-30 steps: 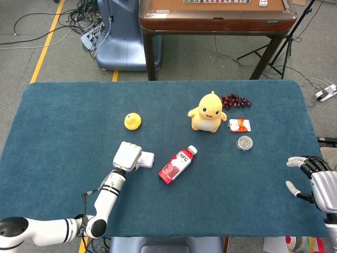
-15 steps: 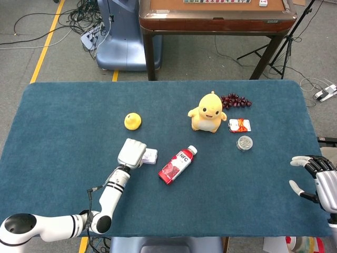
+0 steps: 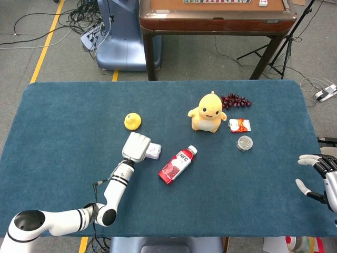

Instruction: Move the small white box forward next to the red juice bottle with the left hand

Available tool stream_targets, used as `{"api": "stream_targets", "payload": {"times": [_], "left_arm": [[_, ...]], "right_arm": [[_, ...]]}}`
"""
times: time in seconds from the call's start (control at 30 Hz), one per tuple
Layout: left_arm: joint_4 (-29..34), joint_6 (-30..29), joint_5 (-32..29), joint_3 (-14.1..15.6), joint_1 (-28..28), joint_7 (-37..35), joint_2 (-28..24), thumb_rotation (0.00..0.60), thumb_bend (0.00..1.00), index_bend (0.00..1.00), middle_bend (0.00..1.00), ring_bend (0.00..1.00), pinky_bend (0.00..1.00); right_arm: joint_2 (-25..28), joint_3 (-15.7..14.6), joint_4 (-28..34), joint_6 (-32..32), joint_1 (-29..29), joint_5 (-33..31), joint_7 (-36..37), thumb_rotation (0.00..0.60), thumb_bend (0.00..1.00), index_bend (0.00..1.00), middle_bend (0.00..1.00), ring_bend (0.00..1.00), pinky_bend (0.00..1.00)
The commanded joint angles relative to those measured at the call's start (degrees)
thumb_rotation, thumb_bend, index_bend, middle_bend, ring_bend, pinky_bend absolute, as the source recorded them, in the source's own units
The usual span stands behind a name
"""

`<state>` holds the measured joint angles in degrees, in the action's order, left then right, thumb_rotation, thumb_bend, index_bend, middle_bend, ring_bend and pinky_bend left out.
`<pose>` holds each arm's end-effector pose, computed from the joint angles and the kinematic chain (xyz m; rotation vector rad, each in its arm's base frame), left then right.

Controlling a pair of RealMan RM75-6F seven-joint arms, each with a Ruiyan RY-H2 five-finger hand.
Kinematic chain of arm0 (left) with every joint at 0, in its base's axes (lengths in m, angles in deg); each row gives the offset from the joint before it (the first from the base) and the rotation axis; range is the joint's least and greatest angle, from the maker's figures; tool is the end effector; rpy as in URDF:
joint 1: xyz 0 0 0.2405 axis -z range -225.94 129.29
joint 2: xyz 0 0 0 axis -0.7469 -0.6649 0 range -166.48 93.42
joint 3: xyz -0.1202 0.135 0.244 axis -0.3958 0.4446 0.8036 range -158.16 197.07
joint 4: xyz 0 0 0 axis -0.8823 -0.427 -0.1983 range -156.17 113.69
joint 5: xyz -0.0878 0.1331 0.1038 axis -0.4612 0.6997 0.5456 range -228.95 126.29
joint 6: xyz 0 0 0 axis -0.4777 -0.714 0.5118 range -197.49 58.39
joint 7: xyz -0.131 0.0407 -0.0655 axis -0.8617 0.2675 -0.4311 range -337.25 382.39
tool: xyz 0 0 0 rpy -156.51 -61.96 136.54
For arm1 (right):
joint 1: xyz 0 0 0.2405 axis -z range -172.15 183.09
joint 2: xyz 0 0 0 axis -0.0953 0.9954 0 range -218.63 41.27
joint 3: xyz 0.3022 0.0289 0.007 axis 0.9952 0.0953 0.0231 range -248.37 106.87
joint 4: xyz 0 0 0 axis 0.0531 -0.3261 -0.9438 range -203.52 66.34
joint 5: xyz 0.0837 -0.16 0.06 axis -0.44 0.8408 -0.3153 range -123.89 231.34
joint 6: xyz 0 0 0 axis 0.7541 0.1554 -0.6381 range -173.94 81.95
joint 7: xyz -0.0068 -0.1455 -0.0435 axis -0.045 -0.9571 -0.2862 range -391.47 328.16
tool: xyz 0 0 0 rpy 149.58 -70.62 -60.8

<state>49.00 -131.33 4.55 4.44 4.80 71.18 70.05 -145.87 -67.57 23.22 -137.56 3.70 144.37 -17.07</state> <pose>-0.1031 0.4114 -0.0689 -1.8317 -0.5070 -0.7767 -0.3397 -0.1726 0.2519 1.3284 -0.9070 1.0834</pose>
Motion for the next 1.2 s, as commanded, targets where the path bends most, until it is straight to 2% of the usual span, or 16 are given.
{"api": "stream_targets", "payload": {"times": [0.03, 0.63, 1.0, 1.2], "left_arm": [[-1.21, 0.57, 0.04, -0.25, 0.59, -0.15, 0.23, 0.6, 0.0, 0.99, 1.0, 0.99, 1.0], [-10.12, 1.99, 1.09, -1.45, 2.55, -4.62, 3.83, 0.6, 0.0, 1.0, 1.0, 0.99, 1.0], [-16.33, 0.32, 3.42, -3.17, 4.74, -7.24, 8.08, 0.6, 0.0, 1.0, 1.0, 0.99, 1.0], [-15.38, -1.06, 3.88, -3.24, 4.15, -6.29, 7.65, 0.6, 0.0, 0.99, 1.0, 0.99, 1.0]], "right_arm": [[0.01, 0.06, -0.08, 0.11, -0.03, -0.08, 0.13, 0.6, 0.23, 0.39, 0.34, 0.22, 0.24], [-0.26, 0.14, -0.46, 0.38, -0.07, -0.01, 0.2, 0.6, 0.23, 0.39, 0.34, 0.22, 0.24], [-0.09, 0.33, -0.54, 0.38, 0.02, -0.34, 0.64, 0.6, 0.23, 0.39, 0.34, 0.22, 0.24], [-0.03, 0.4, -0.67, 0.43, 0.04, -0.43, 0.96, 0.6, 0.23, 0.39, 0.34, 0.22, 0.24]]}}
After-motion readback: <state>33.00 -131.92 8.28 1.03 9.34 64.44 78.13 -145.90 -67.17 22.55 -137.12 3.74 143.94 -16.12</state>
